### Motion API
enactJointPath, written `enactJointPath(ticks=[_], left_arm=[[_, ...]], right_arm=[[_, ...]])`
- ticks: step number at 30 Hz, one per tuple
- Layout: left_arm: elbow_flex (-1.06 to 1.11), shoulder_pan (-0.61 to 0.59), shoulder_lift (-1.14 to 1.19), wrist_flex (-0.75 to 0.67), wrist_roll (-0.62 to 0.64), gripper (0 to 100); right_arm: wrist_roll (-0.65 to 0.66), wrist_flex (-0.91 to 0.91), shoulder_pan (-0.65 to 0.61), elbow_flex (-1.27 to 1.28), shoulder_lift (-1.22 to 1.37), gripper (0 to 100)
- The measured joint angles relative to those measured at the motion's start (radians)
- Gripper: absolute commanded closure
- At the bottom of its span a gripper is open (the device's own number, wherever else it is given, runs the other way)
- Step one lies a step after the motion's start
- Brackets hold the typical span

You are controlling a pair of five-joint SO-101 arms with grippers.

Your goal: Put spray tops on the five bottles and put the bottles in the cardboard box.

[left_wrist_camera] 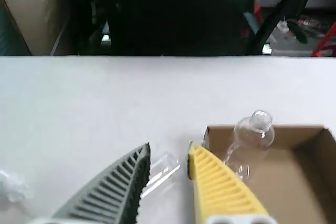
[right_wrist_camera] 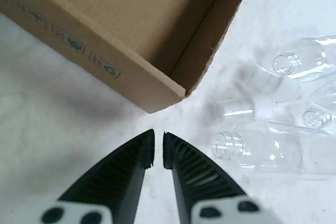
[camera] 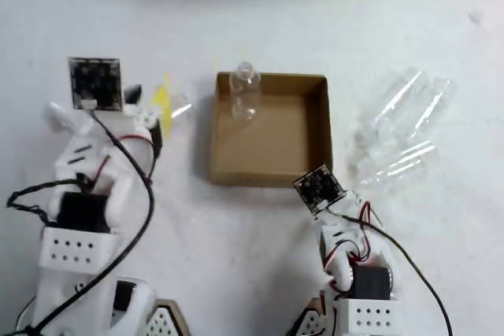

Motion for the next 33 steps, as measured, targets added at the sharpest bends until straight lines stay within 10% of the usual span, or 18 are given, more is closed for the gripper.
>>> enactJointPath(ticks=[11,33], left_arm=[[0.574,0.005,-0.002,-0.675,-0.054,97],[0.539,0.008,-0.003,-0.563,-0.051,98]], right_arm=[[-0.002,0.0,0.0,0.0,0.0,98.3],[-0.008,0.021,0.0,-0.081,0.0,98.3]])
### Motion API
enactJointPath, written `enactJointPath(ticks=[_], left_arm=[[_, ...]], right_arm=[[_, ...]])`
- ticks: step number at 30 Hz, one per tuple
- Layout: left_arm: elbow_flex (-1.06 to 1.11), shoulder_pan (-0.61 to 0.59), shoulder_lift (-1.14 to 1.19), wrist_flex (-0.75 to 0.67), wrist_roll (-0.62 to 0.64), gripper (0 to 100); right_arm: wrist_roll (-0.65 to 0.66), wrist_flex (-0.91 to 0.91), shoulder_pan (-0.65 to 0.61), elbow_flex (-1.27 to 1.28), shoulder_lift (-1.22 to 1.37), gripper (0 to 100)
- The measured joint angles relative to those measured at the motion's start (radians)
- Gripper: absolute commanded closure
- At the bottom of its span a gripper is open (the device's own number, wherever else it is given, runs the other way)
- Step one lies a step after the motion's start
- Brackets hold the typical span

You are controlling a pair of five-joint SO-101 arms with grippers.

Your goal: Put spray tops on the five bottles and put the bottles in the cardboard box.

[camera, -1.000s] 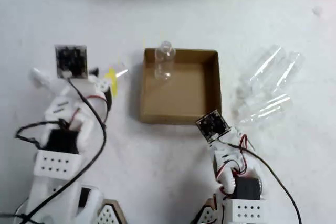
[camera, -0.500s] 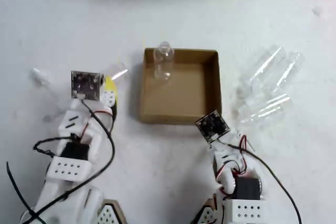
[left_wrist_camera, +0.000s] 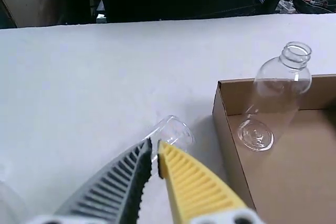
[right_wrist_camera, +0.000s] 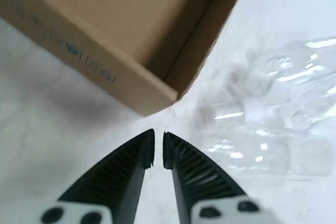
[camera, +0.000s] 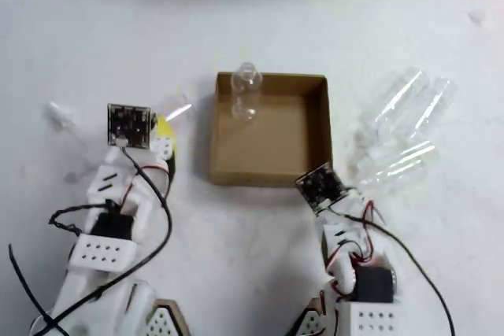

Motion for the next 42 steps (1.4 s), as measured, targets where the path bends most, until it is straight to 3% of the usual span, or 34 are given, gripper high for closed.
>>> enactJointPath(ticks=[5,9,17,30,42], left_arm=[[0.011,0.0,0.0,-0.04,0.0,98],[0.011,-0.002,0.0,-0.041,0.0,98],[0.048,0.048,0.0,-0.058,-0.012,98],[0.051,0.054,0.0,-0.087,-0.054,98],[0.051,0.054,0.0,-0.087,-0.054,98]], right_arm=[[-0.066,0.112,-0.077,-0.292,-0.005,98.4],[-0.083,0.104,-0.169,-0.364,0.129,98.4],[-0.265,-0.121,-0.213,-0.6,0.756,98.4],[-0.29,-0.308,-0.267,-1.125,1.648,98.4],[-0.29,-0.315,-0.279,-1.45,2.085,98.4]])
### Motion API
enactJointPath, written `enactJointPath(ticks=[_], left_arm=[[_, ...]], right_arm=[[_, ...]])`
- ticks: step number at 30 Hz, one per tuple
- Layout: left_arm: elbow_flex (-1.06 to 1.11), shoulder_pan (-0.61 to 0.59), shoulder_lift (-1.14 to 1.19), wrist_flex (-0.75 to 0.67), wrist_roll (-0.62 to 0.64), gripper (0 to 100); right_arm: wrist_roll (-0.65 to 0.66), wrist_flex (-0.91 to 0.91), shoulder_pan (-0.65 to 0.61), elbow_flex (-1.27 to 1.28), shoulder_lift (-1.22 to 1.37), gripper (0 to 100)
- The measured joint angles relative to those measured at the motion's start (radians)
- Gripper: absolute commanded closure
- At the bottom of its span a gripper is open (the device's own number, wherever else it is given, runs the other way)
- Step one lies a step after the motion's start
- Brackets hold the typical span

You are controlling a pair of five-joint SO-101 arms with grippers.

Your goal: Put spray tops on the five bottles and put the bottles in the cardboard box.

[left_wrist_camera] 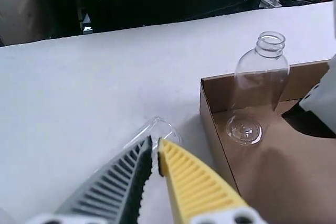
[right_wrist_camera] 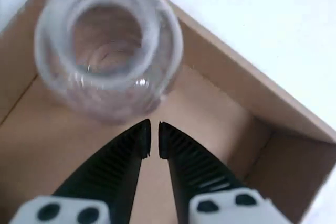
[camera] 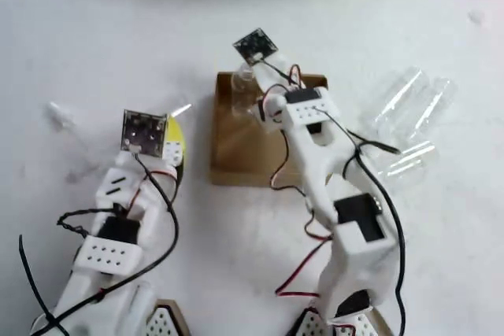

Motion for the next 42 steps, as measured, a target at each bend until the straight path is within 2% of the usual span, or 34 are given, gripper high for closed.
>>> enactJointPath(ticks=[7,13,19,25,35,42], left_arm=[[0.0,0.0,0.0,0.0,0.0,98],[0.0,0.0,0.0,0.0,0.0,98],[0.0,0.0,0.0,0.0,0.0,98],[0.0,0.0,0.0,0.0,0.0,98],[0.0,0.0,0.0,0.0,0.0,97],[0.0,0.0,0.0,0.0,0.0,98]], right_arm=[[0.0,0.0,-0.017,-0.103,0.109,98.4],[0.0,-0.003,-0.074,-0.117,0.112,98.4],[0.0,-0.005,-0.074,-0.117,0.112,98.4],[0.0,0.126,-0.032,-0.117,0.098,98.4],[0.0,0.44,-0.012,-0.117,-0.324,98.4],[0.0,0.56,0.095,-0.035,-0.595,98.4]])
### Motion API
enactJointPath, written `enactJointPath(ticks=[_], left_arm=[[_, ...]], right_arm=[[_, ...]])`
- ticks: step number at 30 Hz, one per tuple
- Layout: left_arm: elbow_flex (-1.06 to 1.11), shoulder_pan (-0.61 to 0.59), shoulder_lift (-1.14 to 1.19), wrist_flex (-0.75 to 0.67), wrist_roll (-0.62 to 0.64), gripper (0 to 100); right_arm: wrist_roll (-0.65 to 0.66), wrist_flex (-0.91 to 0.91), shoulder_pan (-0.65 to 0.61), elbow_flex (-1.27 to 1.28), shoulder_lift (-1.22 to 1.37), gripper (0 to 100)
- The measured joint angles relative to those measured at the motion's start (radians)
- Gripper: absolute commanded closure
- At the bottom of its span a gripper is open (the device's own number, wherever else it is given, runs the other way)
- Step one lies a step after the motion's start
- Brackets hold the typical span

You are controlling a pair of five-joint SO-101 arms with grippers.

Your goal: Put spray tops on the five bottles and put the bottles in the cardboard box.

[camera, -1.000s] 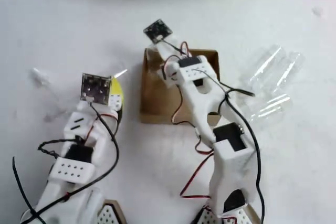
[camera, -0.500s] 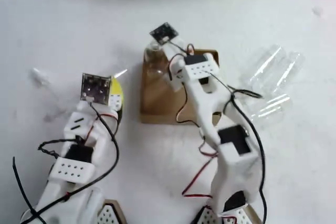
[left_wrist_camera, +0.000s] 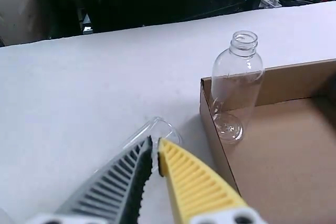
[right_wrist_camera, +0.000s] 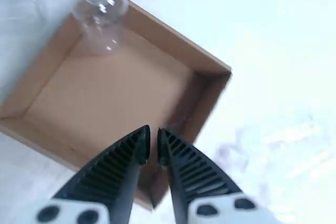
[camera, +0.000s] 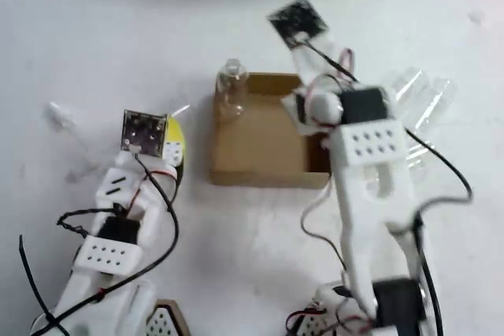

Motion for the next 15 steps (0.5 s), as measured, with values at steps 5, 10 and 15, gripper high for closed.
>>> enactJointPath(ticks=[5,10,15], left_arm=[[0.0,0.0,0.0,0.0,0.0,98],[0.011,0.0,0.0,0.0,0.0,97],[0.015,0.0,0.0,0.0,0.0,97]], right_arm=[[0.0,-0.046,0.049,0.256,-0.229,98.4],[0.0,-0.229,0.051,0.611,-0.502,98.4],[0.0,-0.376,0.048,0.924,-0.7,98.4]])
